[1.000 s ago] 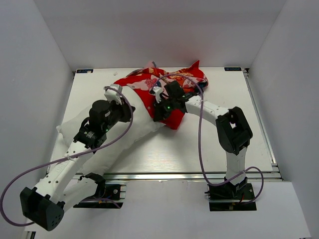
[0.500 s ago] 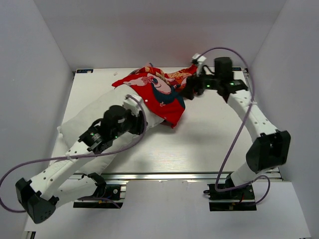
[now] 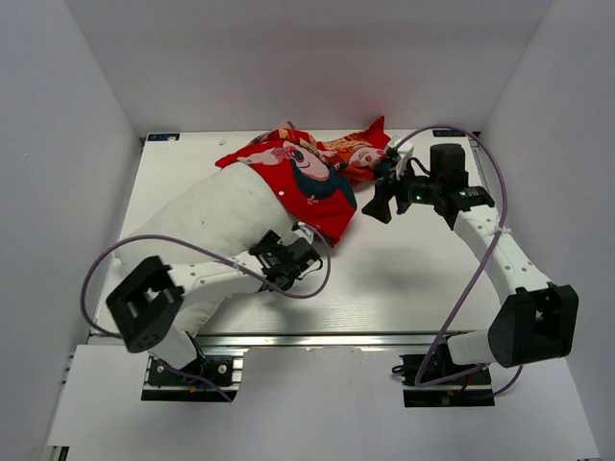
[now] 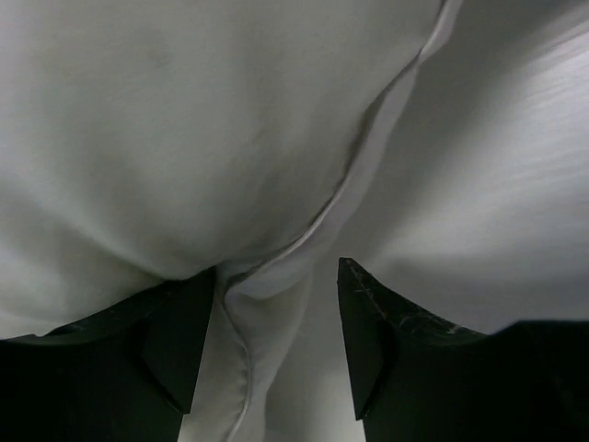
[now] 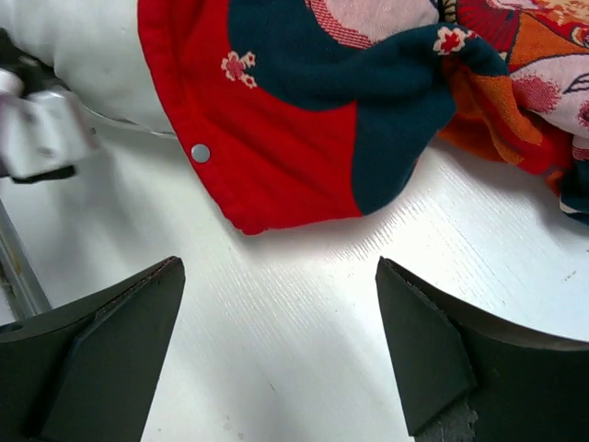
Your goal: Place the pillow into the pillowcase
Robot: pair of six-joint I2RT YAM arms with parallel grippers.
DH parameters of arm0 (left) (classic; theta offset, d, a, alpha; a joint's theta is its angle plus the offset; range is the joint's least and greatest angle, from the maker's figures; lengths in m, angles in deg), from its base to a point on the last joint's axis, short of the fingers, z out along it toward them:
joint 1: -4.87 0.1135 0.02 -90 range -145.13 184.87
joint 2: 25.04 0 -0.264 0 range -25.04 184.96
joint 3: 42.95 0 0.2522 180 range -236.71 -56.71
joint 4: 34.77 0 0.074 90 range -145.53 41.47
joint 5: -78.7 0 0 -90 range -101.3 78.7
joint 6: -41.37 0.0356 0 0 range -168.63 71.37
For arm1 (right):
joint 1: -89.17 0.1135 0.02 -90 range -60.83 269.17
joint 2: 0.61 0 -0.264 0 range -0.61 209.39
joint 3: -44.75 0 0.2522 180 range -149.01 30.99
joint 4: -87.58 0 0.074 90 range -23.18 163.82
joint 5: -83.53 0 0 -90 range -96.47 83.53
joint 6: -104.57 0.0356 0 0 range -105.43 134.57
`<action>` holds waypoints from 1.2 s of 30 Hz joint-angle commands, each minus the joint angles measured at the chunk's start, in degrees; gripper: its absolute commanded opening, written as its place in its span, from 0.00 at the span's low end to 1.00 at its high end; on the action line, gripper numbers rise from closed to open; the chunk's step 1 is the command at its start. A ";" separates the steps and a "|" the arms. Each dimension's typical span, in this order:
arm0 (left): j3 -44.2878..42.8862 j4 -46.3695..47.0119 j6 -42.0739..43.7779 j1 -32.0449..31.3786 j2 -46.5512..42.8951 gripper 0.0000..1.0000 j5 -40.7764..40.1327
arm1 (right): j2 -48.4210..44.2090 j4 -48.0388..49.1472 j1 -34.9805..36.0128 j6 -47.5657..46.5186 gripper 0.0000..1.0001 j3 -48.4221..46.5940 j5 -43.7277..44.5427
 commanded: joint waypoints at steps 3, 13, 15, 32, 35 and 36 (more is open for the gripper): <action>-1.11 4.08 1.55 4.14 8.44 0.60 -12.58 | -4.60 2.71 -0.03 0.64 0.89 2.35 2.95; -13.66 3.84 2.26 9.70 5.68 0.00 -5.05 | -9.26 2.28 0.06 -0.14 0.89 7.54 3.39; -17.27 1.03 0.42 9.87 1.89 0.00 -0.03 | -10.14 2.19 0.15 -1.11 0.89 9.03 3.13; -32.41 -3.21 -17.43 15.67 -7.97 0.00 31.98 | -6.11 26.43 10.51 13.56 0.89 7.82 33.52; -31.53 -2.59 -18.30 15.93 -8.32 0.00 32.95 | 1.53 27.68 11.31 14.35 0.89 0.97 38.10; -31.18 -2.41 -18.57 15.94 -8.41 0.00 33.04 | 3.38 26.54 11.31 14.70 0.89 -0.96 40.02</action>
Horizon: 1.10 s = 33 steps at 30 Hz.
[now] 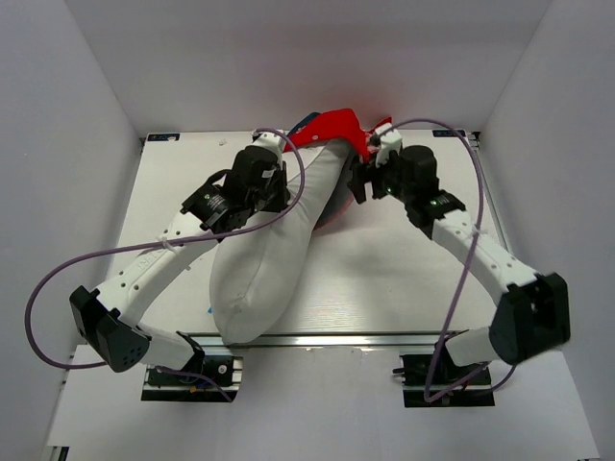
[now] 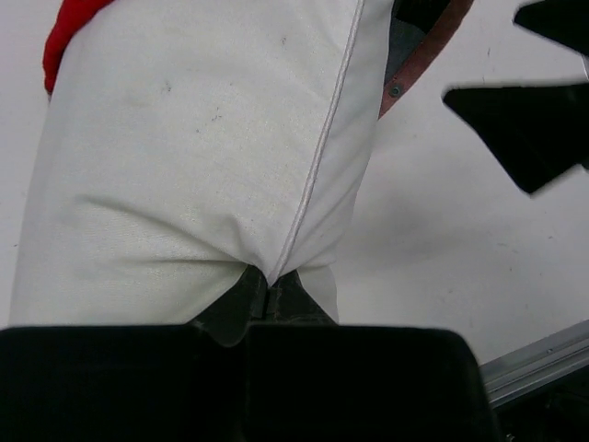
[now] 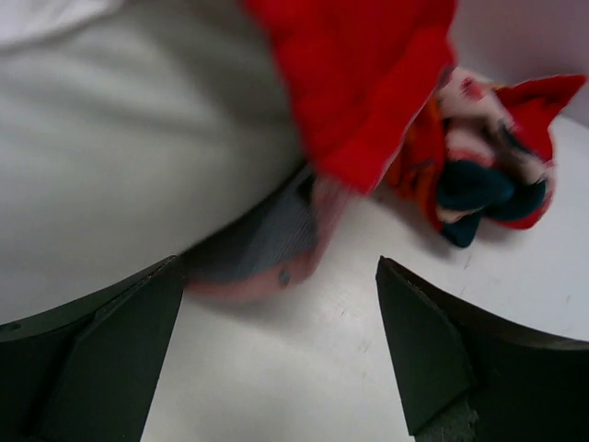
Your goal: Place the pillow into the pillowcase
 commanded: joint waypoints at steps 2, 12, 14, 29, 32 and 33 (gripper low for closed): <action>1.06 3.86 -2.42 0.94 -2.31 0.00 2.20 | 9.26 6.40 0.18 2.38 0.89 -10.22 11.94; 3.09 4.13 -2.86 2.87 -3.02 0.00 3.17 | 17.04 5.27 -0.61 -1.22 0.00 -19.98 3.02; 2.73 3.95 -2.08 3.66 -2.24 0.00 3.69 | 13.52 4.91 1.40 -1.66 0.00 -19.72 -6.14; -0.61 7.29 1.53 5.69 1.29 0.00 17.50 | 18.24 -0.36 16.62 -1.12 0.00 -46.69 0.50; 1.67 7.21 1.71 6.04 -0.64 0.00 17.94 | 21.93 -2.03 12.94 -0.88 0.00 -50.91 2.62; 2.03 6.60 1.88 6.13 -1.08 0.00 17.85 | 21.94 -0.99 10.93 -0.70 0.00 -50.49 5.85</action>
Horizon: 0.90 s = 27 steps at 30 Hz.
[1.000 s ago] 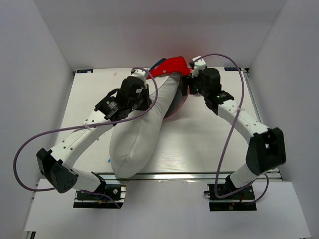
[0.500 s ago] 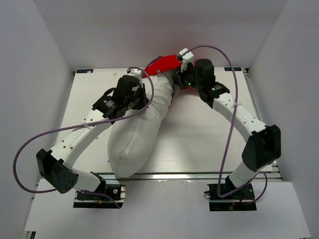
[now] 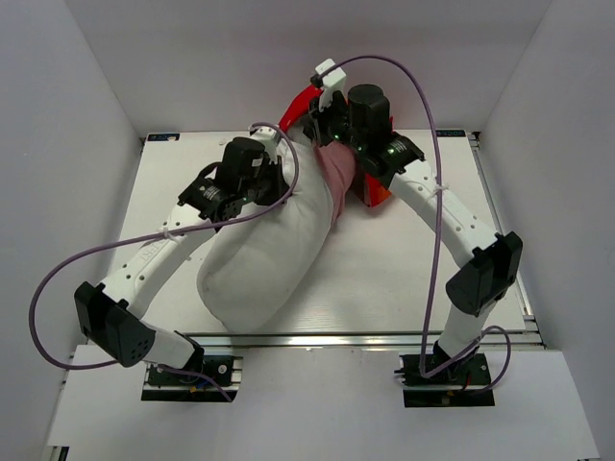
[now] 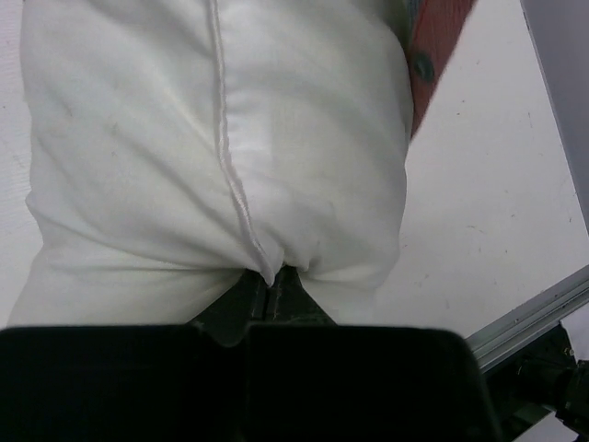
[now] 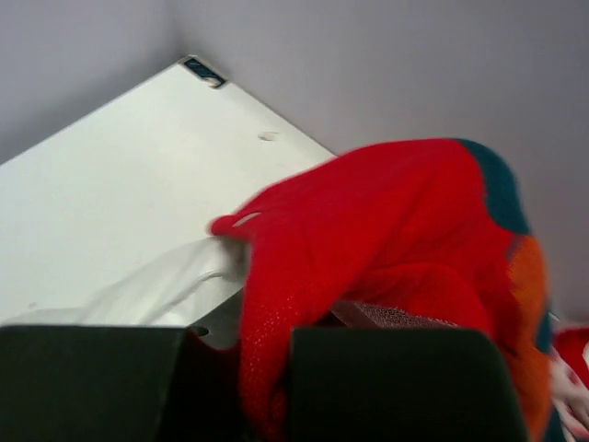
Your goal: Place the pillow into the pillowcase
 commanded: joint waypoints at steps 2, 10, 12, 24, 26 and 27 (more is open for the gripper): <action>1.97 2.24 1.27 0.60 -4.30 0.00 3.29 | -0.60 11.91 -4.79 -0.54 0.00 -4.97 6.38; -3.03 -2.77 5.40 4.47 -0.27 0.00 9.96 | -4.99 6.40 -3.85 -0.89 0.00 -7.80 -1.87; -4.53 -2.43 5.93 4.56 2.27 0.00 12.24 | -6.22 5.79 1.49 -0.64 0.00 -4.47 -2.91; -4.10 -0.49 7.08 6.40 -2.89 0.00 11.46 | -8.95 -2.66 13.41 -2.04 0.01 19.01 -0.20; -2.61 0.65 7.25 6.75 -6.23 0.00 11.03 | -6.33 -5.19 7.72 -0.99 0.13 19.03 -0.54; -1.04 1.26 7.34 7.10 -7.28 0.00 10.76 | -5.27 -6.34 5.68 0.58 0.25 18.67 -2.90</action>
